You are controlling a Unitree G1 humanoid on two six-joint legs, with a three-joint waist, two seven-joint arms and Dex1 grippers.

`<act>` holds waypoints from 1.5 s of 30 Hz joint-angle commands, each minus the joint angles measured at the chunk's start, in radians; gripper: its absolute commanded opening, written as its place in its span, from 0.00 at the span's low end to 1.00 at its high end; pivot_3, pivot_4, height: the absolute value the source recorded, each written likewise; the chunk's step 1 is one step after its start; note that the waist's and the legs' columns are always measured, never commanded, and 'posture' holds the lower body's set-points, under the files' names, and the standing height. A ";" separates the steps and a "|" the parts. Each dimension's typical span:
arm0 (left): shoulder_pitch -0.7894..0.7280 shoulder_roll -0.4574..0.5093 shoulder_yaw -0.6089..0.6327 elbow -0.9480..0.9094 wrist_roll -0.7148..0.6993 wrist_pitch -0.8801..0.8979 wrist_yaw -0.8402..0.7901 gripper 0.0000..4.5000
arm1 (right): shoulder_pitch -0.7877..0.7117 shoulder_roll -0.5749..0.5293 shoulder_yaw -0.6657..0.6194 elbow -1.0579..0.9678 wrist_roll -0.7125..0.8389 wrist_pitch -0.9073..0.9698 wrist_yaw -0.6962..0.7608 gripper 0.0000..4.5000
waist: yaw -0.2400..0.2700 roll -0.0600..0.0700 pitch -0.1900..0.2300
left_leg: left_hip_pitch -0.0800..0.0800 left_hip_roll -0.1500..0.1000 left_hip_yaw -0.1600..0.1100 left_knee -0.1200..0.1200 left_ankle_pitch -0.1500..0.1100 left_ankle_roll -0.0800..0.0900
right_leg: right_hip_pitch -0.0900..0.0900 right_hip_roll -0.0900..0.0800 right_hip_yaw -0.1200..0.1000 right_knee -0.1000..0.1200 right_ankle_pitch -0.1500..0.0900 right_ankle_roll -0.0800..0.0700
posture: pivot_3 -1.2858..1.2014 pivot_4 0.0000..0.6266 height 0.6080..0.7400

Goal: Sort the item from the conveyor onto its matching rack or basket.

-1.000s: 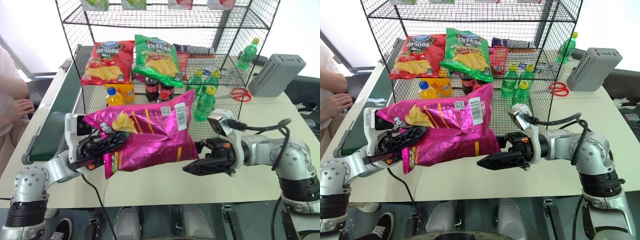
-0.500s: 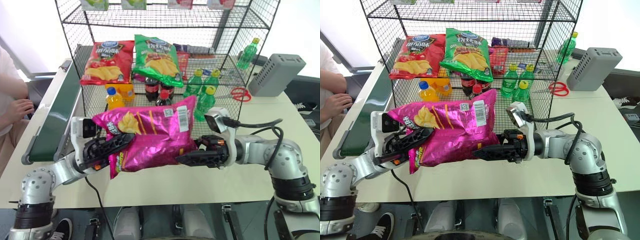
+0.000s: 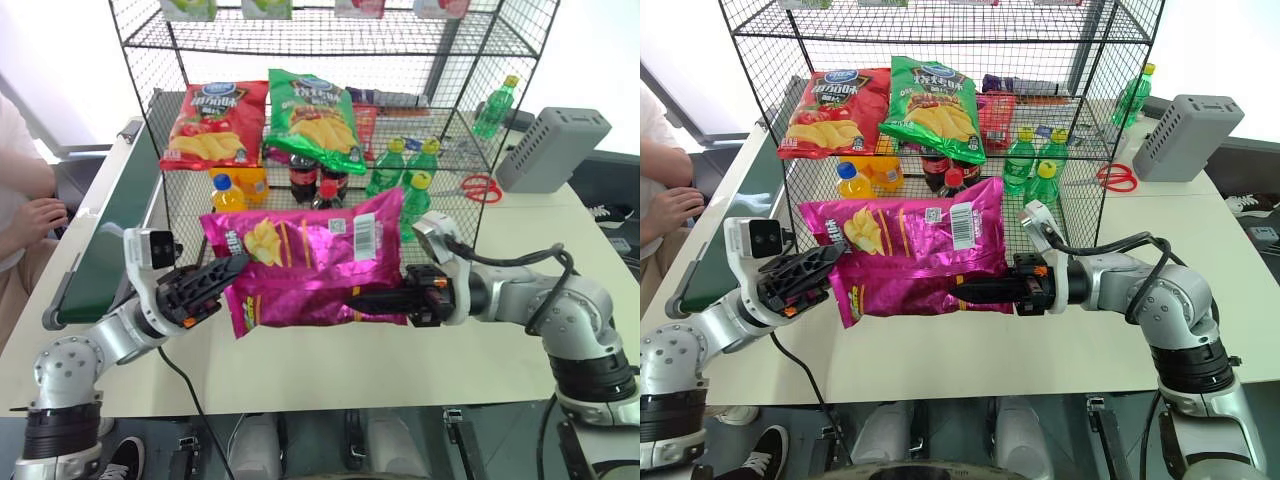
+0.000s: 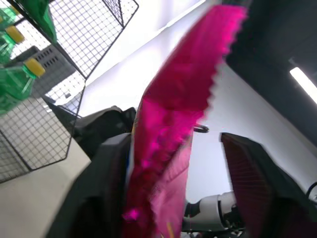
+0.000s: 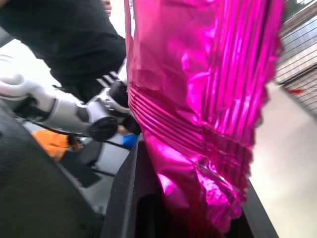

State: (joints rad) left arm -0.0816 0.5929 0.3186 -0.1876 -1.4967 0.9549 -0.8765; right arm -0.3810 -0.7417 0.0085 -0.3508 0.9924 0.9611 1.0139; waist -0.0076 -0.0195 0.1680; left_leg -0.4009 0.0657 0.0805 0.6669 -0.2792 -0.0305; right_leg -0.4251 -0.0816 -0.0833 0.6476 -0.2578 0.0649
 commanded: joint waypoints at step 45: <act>-0.131 -0.037 -0.144 -0.048 0.673 -0.451 -0.177 1.00 | -0.132 -0.081 -0.070 0.345 -1.552 -1.049 -0.634 0.08 | 0.005 0.001 0.001 | -0.003 0.001 0.003 0.000 0.003 -0.005 | -0.003 0.000 -0.001 0.000 0.000 0.001 | 0.52 0.24 1.00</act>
State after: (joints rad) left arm -0.2108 0.5600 0.1707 -0.2029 -0.8167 0.5134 -1.0593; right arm -0.4620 -0.8473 -0.0767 -0.0150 -0.5064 -0.1747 0.4330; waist -0.0030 -0.0185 0.1690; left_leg -0.4039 0.0664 0.0835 0.6674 -0.2752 -0.0371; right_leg -0.4283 -0.0813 -0.0840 0.6478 -0.2576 0.0655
